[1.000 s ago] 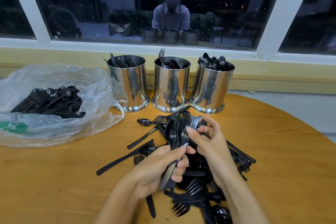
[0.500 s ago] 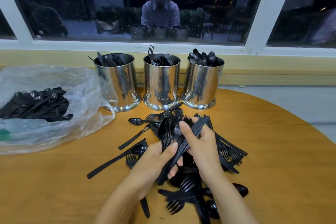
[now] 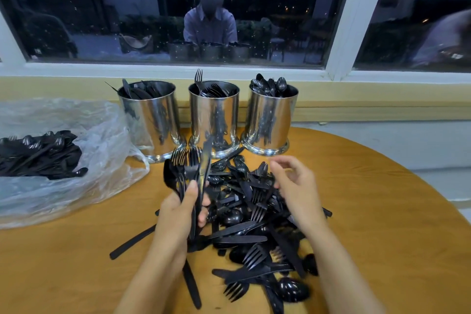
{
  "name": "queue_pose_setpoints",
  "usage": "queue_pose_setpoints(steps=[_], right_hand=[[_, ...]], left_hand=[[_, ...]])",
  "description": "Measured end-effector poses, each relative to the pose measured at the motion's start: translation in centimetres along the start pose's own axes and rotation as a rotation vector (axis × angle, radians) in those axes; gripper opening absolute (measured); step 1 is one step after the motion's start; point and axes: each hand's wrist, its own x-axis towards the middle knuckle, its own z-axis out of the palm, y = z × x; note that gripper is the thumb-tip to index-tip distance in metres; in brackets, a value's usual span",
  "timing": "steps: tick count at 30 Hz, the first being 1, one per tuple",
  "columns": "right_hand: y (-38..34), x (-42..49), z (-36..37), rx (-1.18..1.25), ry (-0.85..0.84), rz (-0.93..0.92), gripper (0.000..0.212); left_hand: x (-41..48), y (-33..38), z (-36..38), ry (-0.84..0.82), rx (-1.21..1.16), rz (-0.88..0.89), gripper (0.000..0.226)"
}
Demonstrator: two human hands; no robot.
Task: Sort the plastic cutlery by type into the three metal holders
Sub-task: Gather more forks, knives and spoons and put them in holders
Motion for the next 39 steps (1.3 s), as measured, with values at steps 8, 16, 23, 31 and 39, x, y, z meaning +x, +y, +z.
queue_pose_setpoints(steps=[8,16,23,31,39], right_hand=[[4.5,1.5,-6.2,-0.881,-0.053,0.161,0.027],[5.1,1.1,-5.2,-0.927,-0.008,0.146,0.024],[5.0,0.8,-5.6,-0.904,0.073,0.058,0.012],[1.9,0.3,-3.2,-0.117,0.092,0.145,0.006],[-1.9,-1.4,2.0,0.185,-0.178,0.159,0.007]], left_hand=[[0.2,-0.2,0.2,-0.010,-0.019,-0.003,0.035],[0.1,-0.5,0.2,0.005,0.020,-0.019,0.038],[0.0,-0.8,0.4,-0.002,0.002,-0.024,0.036],[0.1,-0.5,1.3,0.011,-0.120,-0.070,0.029],[0.7,0.8,4.4,0.062,-0.196,-0.080,0.017]])
